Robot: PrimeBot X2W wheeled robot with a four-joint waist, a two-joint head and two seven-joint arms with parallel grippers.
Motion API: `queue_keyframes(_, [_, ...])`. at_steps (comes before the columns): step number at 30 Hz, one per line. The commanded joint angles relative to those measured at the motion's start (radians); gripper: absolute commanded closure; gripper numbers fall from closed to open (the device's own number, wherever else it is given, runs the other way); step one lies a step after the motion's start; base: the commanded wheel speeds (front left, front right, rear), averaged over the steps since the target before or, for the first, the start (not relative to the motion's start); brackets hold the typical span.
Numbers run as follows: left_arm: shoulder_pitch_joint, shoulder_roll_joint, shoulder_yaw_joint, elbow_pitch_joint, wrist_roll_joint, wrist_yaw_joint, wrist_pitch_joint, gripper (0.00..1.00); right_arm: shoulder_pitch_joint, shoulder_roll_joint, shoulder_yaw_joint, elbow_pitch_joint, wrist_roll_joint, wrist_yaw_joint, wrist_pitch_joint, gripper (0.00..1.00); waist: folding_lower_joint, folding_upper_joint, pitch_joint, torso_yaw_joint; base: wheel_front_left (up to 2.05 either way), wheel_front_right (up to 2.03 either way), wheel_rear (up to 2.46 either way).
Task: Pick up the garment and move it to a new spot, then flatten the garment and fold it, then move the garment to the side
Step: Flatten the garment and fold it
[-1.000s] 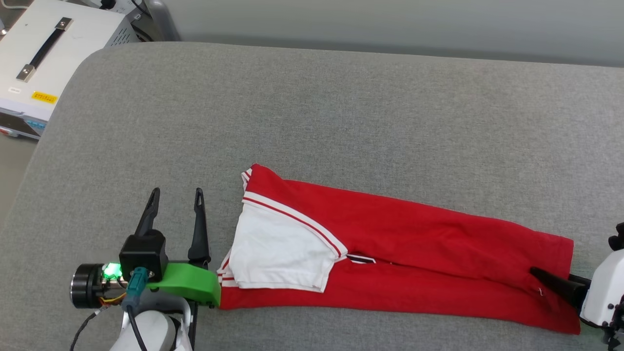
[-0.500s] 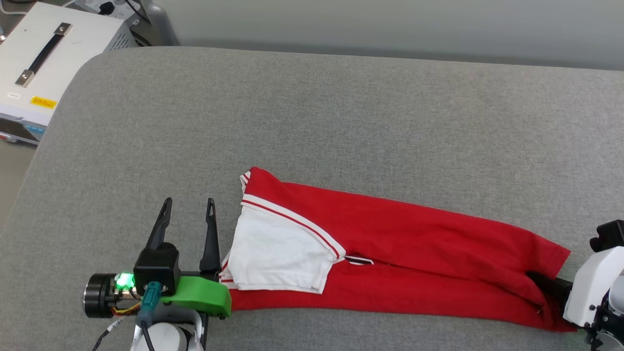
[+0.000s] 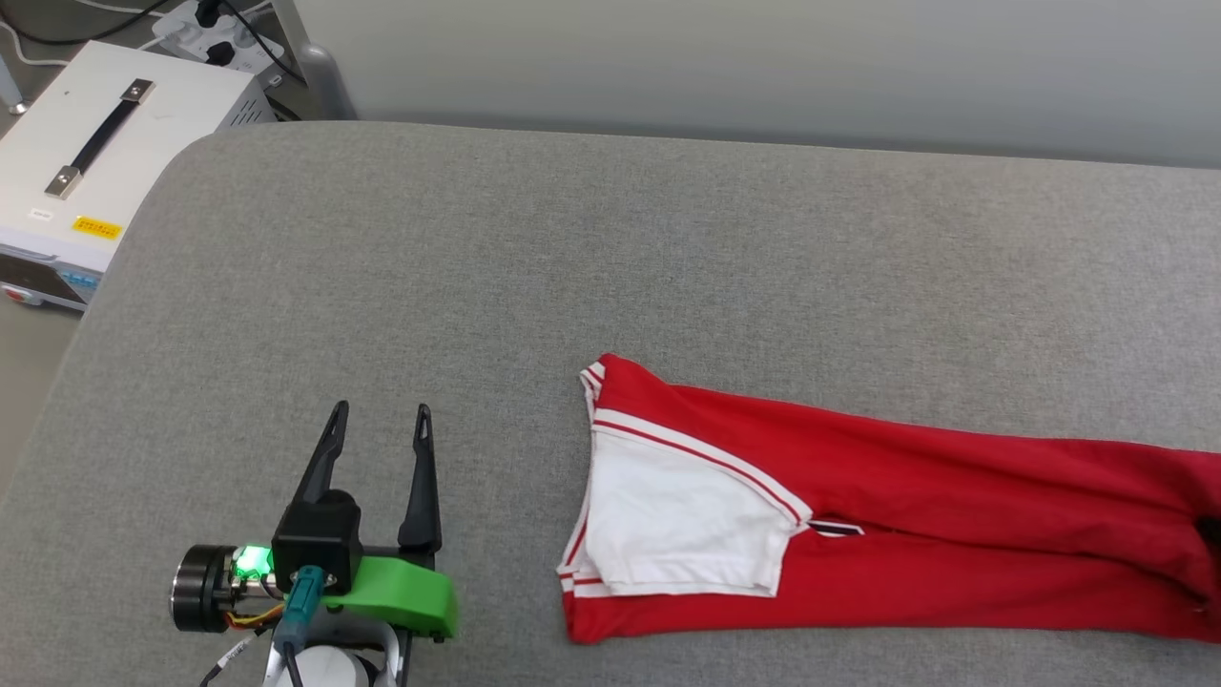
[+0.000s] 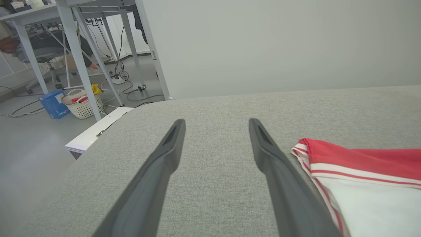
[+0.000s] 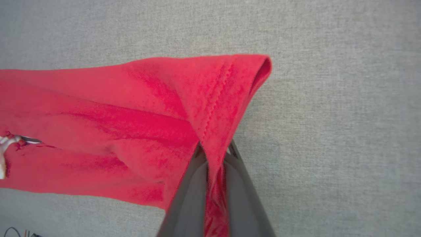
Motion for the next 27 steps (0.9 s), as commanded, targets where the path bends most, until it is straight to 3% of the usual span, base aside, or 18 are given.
queue_keyframes(1, [0.020,-0.008,0.006,0.000,0.010,-0.008,-0.006,0.00,0.011,-0.017,-0.004,0.015,-0.010,-0.001,0.001,1.00,0.0000,-0.0001,-0.005,0.000,0.00,0.00,0.00])
queue_keyframes(7, [0.035,-0.023,0.025,0.002,0.023,-0.027,-0.006,0.00,0.031,-0.034,-0.001,-0.009,-0.005,-0.001,0.017,1.00,0.0000,-0.0001,-0.018,-0.004,0.00,0.00,0.00])
queue_keyframes(16, [0.048,-0.041,0.041,0.006,0.039,-0.047,-0.006,0.00,0.028,-0.023,0.009,-0.222,0.026,-0.001,0.089,1.00,0.0000,-0.0001,-0.031,-0.015,0.00,0.00,0.00])
queue_keyframes(27, [0.023,-0.062,0.051,0.006,0.054,-0.062,-0.006,0.00,-0.111,0.094,0.093,-0.395,-0.086,-0.001,0.225,1.00,0.0000,-0.0001,0.006,0.007,0.00,0.00,0.00])
